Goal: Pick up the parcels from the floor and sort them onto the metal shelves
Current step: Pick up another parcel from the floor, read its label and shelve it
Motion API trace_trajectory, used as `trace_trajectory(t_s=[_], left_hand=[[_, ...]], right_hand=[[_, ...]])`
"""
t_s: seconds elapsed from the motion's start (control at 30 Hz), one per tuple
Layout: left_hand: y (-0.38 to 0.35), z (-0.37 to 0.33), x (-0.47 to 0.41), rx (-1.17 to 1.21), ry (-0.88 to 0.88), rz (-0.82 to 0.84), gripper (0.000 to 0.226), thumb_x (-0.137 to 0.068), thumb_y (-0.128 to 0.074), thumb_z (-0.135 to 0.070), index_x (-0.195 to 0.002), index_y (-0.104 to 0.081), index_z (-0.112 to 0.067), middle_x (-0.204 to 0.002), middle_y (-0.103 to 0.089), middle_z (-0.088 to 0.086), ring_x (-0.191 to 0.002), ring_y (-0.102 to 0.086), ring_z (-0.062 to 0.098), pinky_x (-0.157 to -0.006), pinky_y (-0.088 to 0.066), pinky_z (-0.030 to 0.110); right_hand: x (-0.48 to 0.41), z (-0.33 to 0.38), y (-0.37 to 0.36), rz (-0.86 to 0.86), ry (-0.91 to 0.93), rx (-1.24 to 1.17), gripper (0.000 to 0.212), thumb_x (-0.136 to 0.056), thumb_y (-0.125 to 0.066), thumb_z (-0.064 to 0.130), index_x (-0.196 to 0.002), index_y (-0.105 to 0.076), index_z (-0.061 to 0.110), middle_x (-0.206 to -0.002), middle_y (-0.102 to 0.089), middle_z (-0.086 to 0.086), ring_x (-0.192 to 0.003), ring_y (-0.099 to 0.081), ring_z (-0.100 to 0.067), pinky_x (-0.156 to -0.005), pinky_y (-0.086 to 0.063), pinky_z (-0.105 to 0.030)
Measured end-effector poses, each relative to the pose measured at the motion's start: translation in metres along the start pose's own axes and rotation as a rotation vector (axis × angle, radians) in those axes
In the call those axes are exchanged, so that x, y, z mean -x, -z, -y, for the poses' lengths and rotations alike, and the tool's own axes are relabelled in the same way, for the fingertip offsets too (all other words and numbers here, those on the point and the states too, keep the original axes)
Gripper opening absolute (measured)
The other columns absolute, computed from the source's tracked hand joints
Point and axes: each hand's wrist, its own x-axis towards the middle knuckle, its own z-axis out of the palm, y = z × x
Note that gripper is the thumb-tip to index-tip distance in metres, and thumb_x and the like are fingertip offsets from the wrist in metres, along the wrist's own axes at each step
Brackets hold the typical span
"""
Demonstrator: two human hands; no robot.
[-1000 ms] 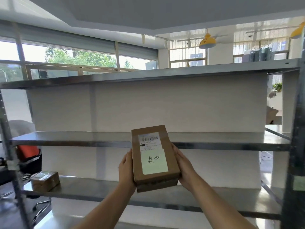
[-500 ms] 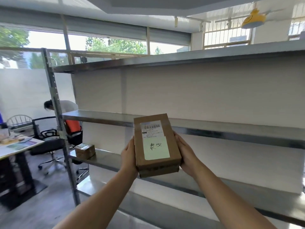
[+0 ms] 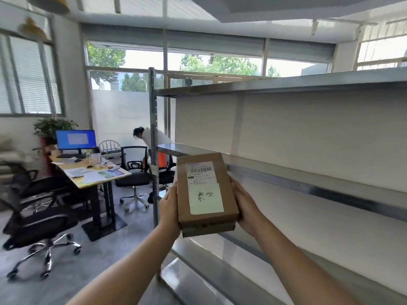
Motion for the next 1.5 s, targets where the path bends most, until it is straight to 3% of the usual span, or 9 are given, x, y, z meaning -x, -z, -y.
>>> trace_trajectory(t_s=[0.2, 0.4, 0.53, 0.7, 0.83, 0.97, 1.1, 1.4, 1.5], left_hand=[[0.091, -0.03, -0.057, -0.048, -0.055, -0.118, 0.041, -0.084, -0.065, -0.058, -0.09, -0.079, -0.019, -0.095, -0.079, 0.01, -0.096, -0.074, 0.033, -0.096, -0.055, 0.055], [0.164, -0.051, -0.094, -0.021, -0.061, -0.152, 0.03, -0.097, -0.06, -0.037, -0.092, -0.075, -0.01, -0.081, -0.076, 0.01, -0.067, -0.071, 0.023, -0.065, -0.058, 0.035], [0.207, -0.047, -0.119, -0.015, -0.05, -0.203, 0.029, -0.096, -0.062, -0.038, -0.09, -0.075, -0.013, -0.074, -0.077, 0.006, -0.065, -0.071, 0.022, -0.064, -0.057, 0.035], [0.251, -0.035, -0.139, -0.001, -0.019, -0.271, 0.036, -0.095, -0.06, -0.044, -0.095, -0.075, -0.011, -0.073, -0.077, 0.003, -0.068, -0.071, 0.022, -0.071, -0.057, 0.041], [0.271, -0.035, -0.153, -0.014, -0.014, -0.285, 0.031, -0.099, -0.056, -0.037, -0.087, -0.072, -0.013, -0.066, -0.075, -0.001, -0.055, -0.07, 0.012, -0.057, -0.054, 0.031], [0.29, -0.042, -0.168, 0.006, -0.01, -0.334, 0.032, -0.096, -0.06, -0.04, -0.096, -0.074, -0.011, -0.083, -0.078, 0.009, -0.073, -0.073, 0.024, -0.075, -0.059, 0.043], [0.304, -0.051, -0.19, 0.0, -0.033, -0.411, 0.037, -0.095, -0.062, -0.039, -0.105, -0.073, -0.006, -0.082, -0.077, 0.007, -0.069, -0.072, 0.021, -0.06, -0.058, 0.032], [0.319, -0.077, -0.249, -0.062, -0.107, -0.54, 0.039, -0.097, -0.06, -0.039, -0.102, -0.074, -0.003, -0.079, -0.077, 0.007, -0.067, -0.071, 0.02, -0.06, -0.057, 0.03], [0.32, -0.085, -0.273, -0.055, -0.124, -0.596, 0.04, -0.096, -0.062, -0.038, -0.104, -0.074, -0.001, -0.09, -0.078, 0.015, -0.077, -0.071, 0.027, -0.074, -0.057, 0.041]], right_hand=[[-0.06, -0.039, -0.088, 0.086, -0.051, -0.076, 0.033, -0.106, -0.041, 0.032, -0.134, -0.059, 0.033, -0.126, -0.069, -0.009, -0.116, -0.067, -0.03, -0.099, -0.052, -0.051], [-0.099, -0.084, -0.165, 0.127, -0.104, -0.117, 0.034, -0.104, -0.045, 0.029, -0.136, -0.058, 0.033, -0.131, -0.065, -0.012, -0.12, -0.064, -0.031, -0.104, -0.048, -0.052], [-0.116, -0.109, -0.203, 0.125, -0.167, -0.153, 0.034, -0.104, -0.046, 0.023, -0.135, -0.059, 0.031, -0.12, -0.073, -0.009, -0.112, -0.068, -0.03, -0.087, -0.058, -0.04], [-0.129, -0.134, -0.235, 0.153, -0.247, -0.16, 0.033, -0.104, -0.047, 0.024, -0.134, -0.058, 0.032, -0.12, -0.073, -0.008, -0.112, -0.068, -0.03, -0.093, -0.056, -0.044], [-0.146, -0.153, -0.255, 0.163, -0.285, -0.168, 0.032, -0.103, -0.047, 0.024, -0.132, -0.06, 0.03, -0.115, -0.075, -0.009, -0.106, -0.071, -0.028, -0.083, -0.061, -0.038], [-0.169, -0.17, -0.275, 0.207, -0.316, -0.179, 0.034, -0.104, -0.046, 0.022, -0.134, -0.059, 0.03, -0.118, -0.073, -0.01, -0.112, -0.068, -0.032, -0.094, -0.055, -0.046], [-0.201, -0.179, -0.297, 0.279, -0.351, -0.218, 0.034, -0.104, -0.044, 0.02, -0.132, -0.06, 0.032, -0.118, -0.073, -0.012, -0.108, -0.07, -0.031, -0.084, -0.06, -0.042], [-0.283, -0.197, -0.338, 0.407, -0.411, -0.27, 0.029, -0.104, -0.044, 0.021, -0.123, -0.062, 0.034, -0.11, -0.076, -0.009, -0.1, -0.072, -0.028, -0.079, -0.06, -0.04], [-0.314, -0.202, -0.351, 0.439, -0.435, -0.3, 0.028, -0.104, -0.045, 0.021, -0.121, -0.064, 0.033, -0.106, -0.077, -0.008, -0.092, -0.074, -0.025, -0.071, -0.063, -0.037]])
